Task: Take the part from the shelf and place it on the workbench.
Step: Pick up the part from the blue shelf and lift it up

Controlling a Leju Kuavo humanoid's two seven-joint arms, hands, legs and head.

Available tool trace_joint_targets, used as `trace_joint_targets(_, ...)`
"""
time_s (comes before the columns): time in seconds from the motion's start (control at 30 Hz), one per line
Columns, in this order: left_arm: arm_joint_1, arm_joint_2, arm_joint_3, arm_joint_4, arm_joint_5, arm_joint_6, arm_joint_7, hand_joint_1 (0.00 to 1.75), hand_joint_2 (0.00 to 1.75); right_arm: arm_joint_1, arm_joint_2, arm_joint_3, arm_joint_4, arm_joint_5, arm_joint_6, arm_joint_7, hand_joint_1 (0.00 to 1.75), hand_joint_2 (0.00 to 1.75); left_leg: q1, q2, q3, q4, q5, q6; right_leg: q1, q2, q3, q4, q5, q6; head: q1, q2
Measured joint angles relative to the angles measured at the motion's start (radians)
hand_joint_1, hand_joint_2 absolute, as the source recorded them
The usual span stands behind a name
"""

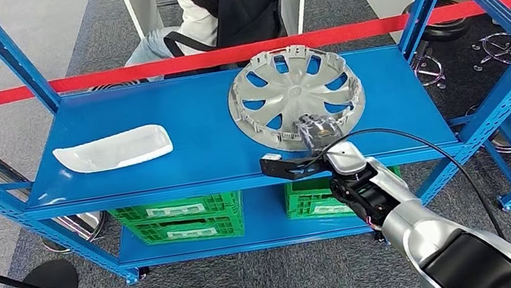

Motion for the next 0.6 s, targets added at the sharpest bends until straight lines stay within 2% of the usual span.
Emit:
trace_joint_targets(0.4, 0.003, 0.000, 0.000, 0.000, 0.003, 0.005, -0.011, 0.00, 0.00, 0.005, -0.001, -0.007, 0.002, 0.000, -0.005, -0.008, 1.74, 1.75, 0.000, 0.000, 0.000, 0.000, 0.000, 0.000, 0.000, 0.000, 0.000, 0.000, 0.000, 0.000, 0.000, 0.000)
trace_joint_targets(0.6, 0.005, 0.000, 0.000, 0.000, 0.003, 0.005, -0.012, 0.00, 0.00, 0.005, 0.001, -0.008, 0.002, 0.000, -0.006, -0.010, 1.75, 1.75, 0.000, -0.001, 0.000, 0.000, 0.000, 0.000, 0.000, 0.000, 0.000, 0.000, 0.000, 0.000, 0.000, 0.000)
